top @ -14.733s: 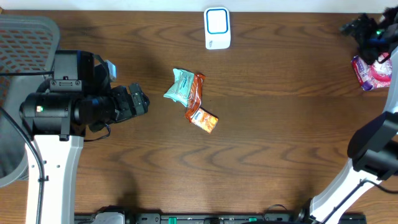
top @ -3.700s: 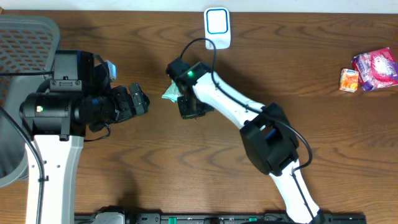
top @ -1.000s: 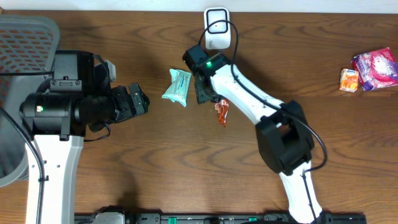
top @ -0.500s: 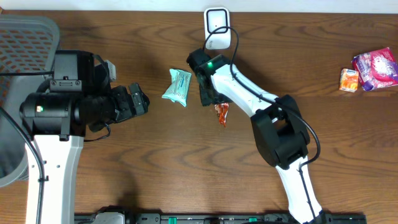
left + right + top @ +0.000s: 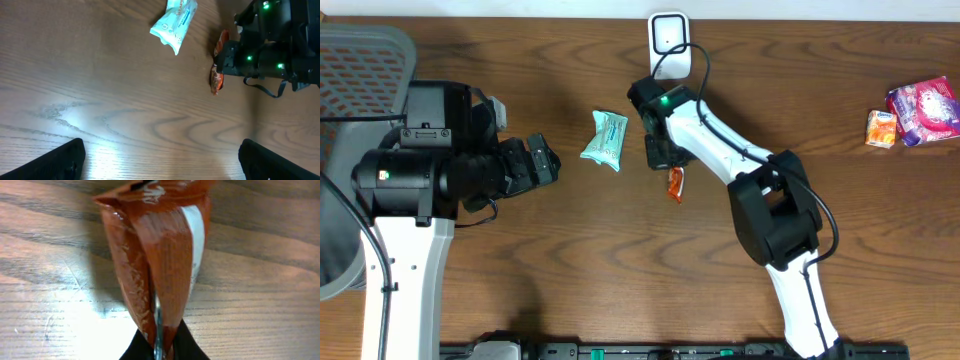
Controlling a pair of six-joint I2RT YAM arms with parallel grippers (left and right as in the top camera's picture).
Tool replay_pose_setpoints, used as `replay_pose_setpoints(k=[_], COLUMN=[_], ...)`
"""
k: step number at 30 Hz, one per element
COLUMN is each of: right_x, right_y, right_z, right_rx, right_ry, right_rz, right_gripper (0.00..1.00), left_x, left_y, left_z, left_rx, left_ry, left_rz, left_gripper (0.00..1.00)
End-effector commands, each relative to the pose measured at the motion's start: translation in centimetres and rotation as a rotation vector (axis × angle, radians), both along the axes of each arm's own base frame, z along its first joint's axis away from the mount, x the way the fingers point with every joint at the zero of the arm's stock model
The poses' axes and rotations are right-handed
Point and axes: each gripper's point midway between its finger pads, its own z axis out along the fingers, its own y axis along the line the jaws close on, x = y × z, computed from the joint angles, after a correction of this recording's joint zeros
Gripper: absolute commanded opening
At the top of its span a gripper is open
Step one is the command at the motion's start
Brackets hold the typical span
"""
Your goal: Scan the item barcode
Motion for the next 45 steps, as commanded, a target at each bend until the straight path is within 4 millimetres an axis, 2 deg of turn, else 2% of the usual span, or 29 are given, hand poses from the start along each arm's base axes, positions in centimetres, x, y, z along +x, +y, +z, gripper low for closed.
replay_pose_setpoints(k=[1,5,7,15,20,23,28,35,38,41,45], right_x=[-1.0,-0.6,-0.5,0.3,0.9,1.1,1.5,1.1,1.5,3.0,6.8], right_y=[-0.2,-0.6,-0.1,3.2,3.9,4.4,5.1,6.6,7.4,8.3,9.2], right_z=[-1.8,-0.8,0.2,6.1,9.1,9.9,10.1,10.2,10.9,12.7,16.0], right_rx=[0.062,0.162,0.264,0.859,1.079,1.14,1.152,1.154,1.164,1.191,1.243], right_ry=[0.094,0.144,0.178,0.28,0.289,0.283,0.25,0.246,0.22,0.141,-0.021], right_rz=[0.006,-0.002,0.009,0.083,0.093,0.107,0.144,0.181,0.2,0.24,0.267], right_gripper=[0.01,0.01,0.01,0.01,0.01,0.01,0.01,0.01,0.01,0.01,0.01], left_x=[0.0,0.0,0.0,0.0,0.0,0.0,0.0,0.0,0.0,0.0,0.0], left_y=[0.2,0.2,0.2,0.2,0.2,0.2,0.2,0.2,0.2,0.2,0.2], left_z=[0.3,0.3,0.3,0.3,0.3,0.3,0.3,0.3,0.3,0.3,0.3], left_rx=[0.003,0.003,0.003,0.003,0.003,0.003,0.003,0.003,0.003,0.003,0.003], left_ry=[-0.008,-0.008,-0.008,-0.009,-0.008,-0.008,-0.008,-0.008,-0.008,-0.008,-0.008], left_rz=[0.005,0.005,0.005,0.005,0.005,0.005,0.005,0.005,0.005,0.005,0.005], left_gripper=[0.98,0.98,0.98,0.98,0.98,0.98,0.98,0.98,0.98,0.98,0.98])
